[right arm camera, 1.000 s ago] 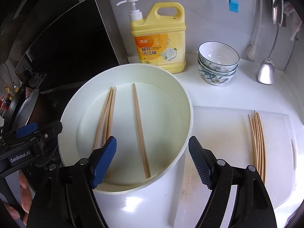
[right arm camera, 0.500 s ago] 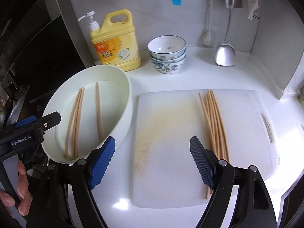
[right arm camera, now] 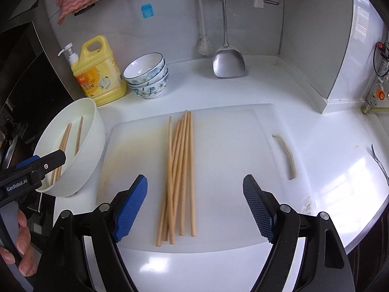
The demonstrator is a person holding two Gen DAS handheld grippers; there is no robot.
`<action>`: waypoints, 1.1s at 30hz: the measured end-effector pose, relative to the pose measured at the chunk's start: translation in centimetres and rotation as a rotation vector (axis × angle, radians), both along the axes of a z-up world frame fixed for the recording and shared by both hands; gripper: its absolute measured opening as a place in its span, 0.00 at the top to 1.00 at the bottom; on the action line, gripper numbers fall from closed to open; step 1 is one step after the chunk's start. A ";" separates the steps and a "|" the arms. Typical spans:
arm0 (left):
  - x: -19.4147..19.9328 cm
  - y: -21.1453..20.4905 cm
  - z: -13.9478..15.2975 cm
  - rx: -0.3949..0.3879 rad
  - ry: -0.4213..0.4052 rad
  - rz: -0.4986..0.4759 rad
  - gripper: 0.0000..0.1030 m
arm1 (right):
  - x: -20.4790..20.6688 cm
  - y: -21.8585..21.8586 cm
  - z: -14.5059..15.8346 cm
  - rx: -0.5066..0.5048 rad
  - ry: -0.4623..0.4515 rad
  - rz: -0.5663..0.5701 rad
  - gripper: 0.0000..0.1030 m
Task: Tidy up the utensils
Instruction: 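Move both tools back toward the chopsticks on the cutting board, then lower both open tools over separate chopsticks on the cutting board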
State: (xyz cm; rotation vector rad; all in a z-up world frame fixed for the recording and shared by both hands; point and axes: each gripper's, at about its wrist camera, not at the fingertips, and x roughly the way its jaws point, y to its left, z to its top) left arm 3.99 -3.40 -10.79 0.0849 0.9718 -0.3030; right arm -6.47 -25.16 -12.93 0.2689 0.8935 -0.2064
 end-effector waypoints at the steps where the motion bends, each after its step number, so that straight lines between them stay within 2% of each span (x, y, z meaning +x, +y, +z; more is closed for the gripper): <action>1: -0.4 -0.7 -0.4 0.004 0.008 0.013 0.07 | -0.1 -0.8 -0.3 0.001 0.000 0.010 0.25; 6: -2.2 -3.7 -1.6 0.033 0.016 0.075 0.07 | 0.0 -3.8 -2.3 0.021 0.006 0.061 0.25; 10: -2.4 -5.4 -2.6 0.057 0.021 0.081 0.07 | 0.6 -4.7 -3.7 0.042 0.005 0.075 0.25; 21: -1.3 -9.5 -7.7 0.050 -0.026 0.023 0.07 | 2.0 -4.9 -7.5 0.038 -0.069 0.058 0.25; 28: -0.7 -10.9 -10.2 0.021 -0.021 -0.001 0.07 | 1.5 -6.0 -8.1 -0.008 -0.104 0.023 0.25; 33: -0.2 -11.5 -11.2 0.050 -0.031 -0.027 0.06 | 1.2 -6.4 -8.5 0.000 -0.093 0.002 0.25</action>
